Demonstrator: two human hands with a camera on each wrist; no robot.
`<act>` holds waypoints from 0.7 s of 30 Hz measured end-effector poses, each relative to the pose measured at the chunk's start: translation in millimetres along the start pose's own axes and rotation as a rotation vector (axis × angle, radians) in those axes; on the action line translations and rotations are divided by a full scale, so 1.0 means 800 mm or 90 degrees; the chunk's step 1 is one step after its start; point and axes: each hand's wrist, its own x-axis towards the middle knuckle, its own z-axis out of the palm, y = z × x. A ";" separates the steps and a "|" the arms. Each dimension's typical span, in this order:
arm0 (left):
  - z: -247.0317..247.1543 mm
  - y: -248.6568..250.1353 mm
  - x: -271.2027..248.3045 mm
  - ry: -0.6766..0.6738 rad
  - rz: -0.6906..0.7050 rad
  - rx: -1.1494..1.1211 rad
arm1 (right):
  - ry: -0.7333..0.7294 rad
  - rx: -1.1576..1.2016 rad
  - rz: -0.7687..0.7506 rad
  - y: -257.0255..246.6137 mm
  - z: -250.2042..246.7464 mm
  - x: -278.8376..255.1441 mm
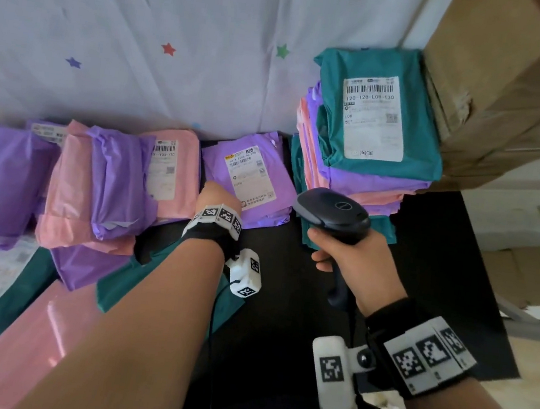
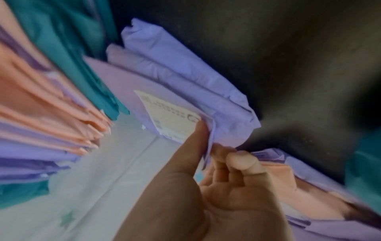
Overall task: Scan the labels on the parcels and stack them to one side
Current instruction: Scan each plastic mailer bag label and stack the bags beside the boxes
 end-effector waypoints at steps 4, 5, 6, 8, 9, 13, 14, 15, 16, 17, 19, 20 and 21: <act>-0.028 -0.002 -0.019 0.035 -0.045 -0.126 | -0.010 -0.003 -0.021 0.000 0.000 -0.007; -0.034 -0.001 -0.024 0.045 -0.048 -0.130 | -0.015 -0.005 -0.028 0.000 0.002 -0.010; -0.038 -0.002 -0.029 0.039 -0.053 -0.172 | -0.020 -0.007 -0.034 0.000 0.003 -0.012; -0.044 -0.008 -0.043 0.043 -0.036 -0.254 | -0.026 -0.013 -0.044 0.000 0.007 -0.016; -0.049 -0.010 -0.054 0.045 -0.025 -0.296 | -0.029 -0.017 -0.051 0.000 0.009 -0.019; -0.071 -0.025 -0.084 0.072 0.044 -0.374 | -0.035 -0.043 -0.093 -0.001 0.020 -0.026; -0.080 -0.028 -0.093 0.073 0.050 -0.416 | -0.029 -0.059 -0.110 -0.004 0.024 -0.028; -0.089 -0.028 -0.103 0.067 0.051 -0.476 | -0.017 -0.074 -0.127 -0.006 0.027 -0.028; -0.098 -0.028 -0.113 0.050 0.051 -0.553 | -0.004 -0.081 -0.145 -0.010 0.031 -0.028; -0.106 -0.028 -0.121 0.031 0.053 -0.620 | 0.010 -0.078 -0.163 -0.015 0.035 -0.028; -0.121 -0.029 -0.134 -0.013 0.078 -0.696 | 0.027 -0.061 -0.176 -0.025 0.043 -0.028; -0.127 -0.029 -0.139 -0.032 0.098 -0.698 | 0.029 -0.039 -0.175 -0.030 0.047 -0.028; -0.132 -0.029 -0.143 -0.048 0.112 -0.687 | 0.033 -0.021 -0.180 -0.034 0.051 -0.028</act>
